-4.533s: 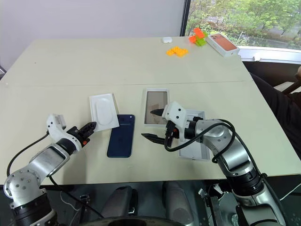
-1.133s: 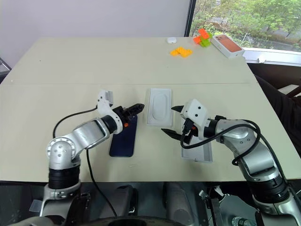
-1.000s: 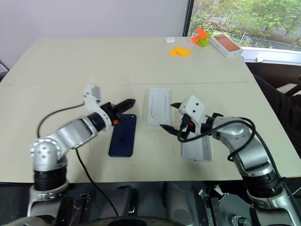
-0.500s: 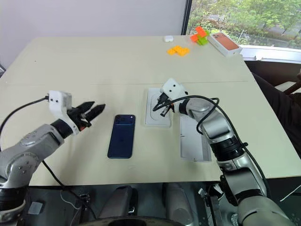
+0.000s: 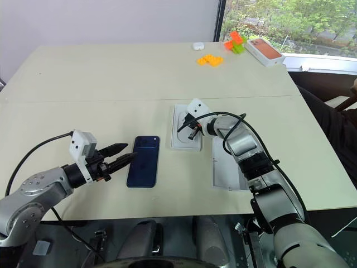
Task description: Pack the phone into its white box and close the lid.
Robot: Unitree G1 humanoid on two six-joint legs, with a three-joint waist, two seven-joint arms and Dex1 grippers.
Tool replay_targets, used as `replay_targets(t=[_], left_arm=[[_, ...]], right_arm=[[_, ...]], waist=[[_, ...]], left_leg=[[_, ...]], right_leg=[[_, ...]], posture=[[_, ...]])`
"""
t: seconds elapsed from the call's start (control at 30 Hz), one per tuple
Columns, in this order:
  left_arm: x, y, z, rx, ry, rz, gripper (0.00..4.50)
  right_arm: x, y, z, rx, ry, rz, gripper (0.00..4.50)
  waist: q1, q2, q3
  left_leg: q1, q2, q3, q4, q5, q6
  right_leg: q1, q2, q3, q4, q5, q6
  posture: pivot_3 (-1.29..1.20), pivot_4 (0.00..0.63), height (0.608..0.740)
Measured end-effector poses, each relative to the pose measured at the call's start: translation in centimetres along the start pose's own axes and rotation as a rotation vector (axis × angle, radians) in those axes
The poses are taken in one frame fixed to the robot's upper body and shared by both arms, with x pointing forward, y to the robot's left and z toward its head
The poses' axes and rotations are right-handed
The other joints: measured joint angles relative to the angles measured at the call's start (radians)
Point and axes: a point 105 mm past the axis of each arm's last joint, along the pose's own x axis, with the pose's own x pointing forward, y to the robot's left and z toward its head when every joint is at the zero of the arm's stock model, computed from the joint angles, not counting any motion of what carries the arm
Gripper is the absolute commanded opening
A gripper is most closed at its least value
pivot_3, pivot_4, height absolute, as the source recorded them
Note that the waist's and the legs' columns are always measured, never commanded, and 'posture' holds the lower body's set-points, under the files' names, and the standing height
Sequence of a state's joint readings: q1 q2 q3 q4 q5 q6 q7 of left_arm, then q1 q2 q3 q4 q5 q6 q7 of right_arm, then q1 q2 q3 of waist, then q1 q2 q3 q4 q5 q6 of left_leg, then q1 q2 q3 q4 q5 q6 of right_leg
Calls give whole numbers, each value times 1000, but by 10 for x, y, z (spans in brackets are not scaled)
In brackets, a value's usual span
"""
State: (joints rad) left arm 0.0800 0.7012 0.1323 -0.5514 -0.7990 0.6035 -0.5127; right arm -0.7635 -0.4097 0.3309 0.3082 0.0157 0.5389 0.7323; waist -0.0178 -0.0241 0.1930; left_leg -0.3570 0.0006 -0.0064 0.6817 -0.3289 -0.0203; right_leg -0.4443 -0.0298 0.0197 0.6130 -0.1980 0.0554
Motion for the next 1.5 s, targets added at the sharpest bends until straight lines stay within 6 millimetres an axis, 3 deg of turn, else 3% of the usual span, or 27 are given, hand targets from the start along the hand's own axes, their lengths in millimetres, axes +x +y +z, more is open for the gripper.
replay_targets(t=[0.3, 0.47, 0.6, 0.7, 0.83, 0.93, 1.0, 1.1, 1.5], left_arm=[[0, -5, -3, -12, 12, -23, 2734], [0, -4, -4, -10, 12, -16, 2734], [-4, 5, -8, -25, 5, 48, 2734], [-12, 19, -6, -32, -12, 124, 2734], [-29, 36, -14, -35, 14, 222, 2734], [-38, 45, -20, -69, 24, 266, 2734], [-42, 48, -23, -134, 18, 294, 3240], [-48, 47, -34, -250, 57, 299, 4444], [-48, 34, -40, -520, 76, 254, 4444]], right_arm=[[-6, 13, -2, -46, 8, 87, 50], [-6, 6, 0, -53, -3, 33, 50], [-31, 4, 20, -130, -124, 25, 50], [-52, 17, 30, -202, -210, 75, 50], [-70, 58, 17, -222, -236, 218, 50], [-73, 73, 16, -198, -240, 255, 50], [-71, 80, 20, -190, -246, 261, 0], [-65, 91, 20, -185, -243, 276, 0], [-48, 111, 22, -289, -228, 332, 0]], waist=[[-3, 0, 0], [-2, 0, 0], [3, 1, 0], [4, 1, 0], [2, 1, 0], [-2, 1, 0], [-1, 1, 0], [-2, 0, 0], [0, 0, 0]], left_leg=[[1, 0, 0, 0, 0, 0], [1, 0, 0, 0, 0, 0], [0, 0, -1, 0, 0, 1], [0, 0, -1, 0, -1, 2], [0, 1, -1, 0, -2, 3], [1, 1, 0, 1, -2, 3], [2, 2, 0, 2, -1, 2], [3, 4, 0, 2, -1, 2], [2, 4, 0, 2, -1, 2]], right_leg=[[0, 1, 0, 1, 0, 0], [0, 1, 0, 1, 0, 0], [0, 0, -1, 0, 0, 1], [0, 0, -1, 0, 0, 1], [0, 0, -1, 0, -1, 1], [0, 0, 0, 0, -2, -2], [1, 1, -1, 1, -3, 0], [1, 3, -1, 1, -4, 0], [1, 2, -1, 1, -1, -3]], posture=[[0, 150, 740], [0, 150, 740], [0, 150, 740], [0, 150, 740], [0, 150, 740], [0, 150, 740], [0, 150, 740], [0, 150, 740], [0, 150, 740]])
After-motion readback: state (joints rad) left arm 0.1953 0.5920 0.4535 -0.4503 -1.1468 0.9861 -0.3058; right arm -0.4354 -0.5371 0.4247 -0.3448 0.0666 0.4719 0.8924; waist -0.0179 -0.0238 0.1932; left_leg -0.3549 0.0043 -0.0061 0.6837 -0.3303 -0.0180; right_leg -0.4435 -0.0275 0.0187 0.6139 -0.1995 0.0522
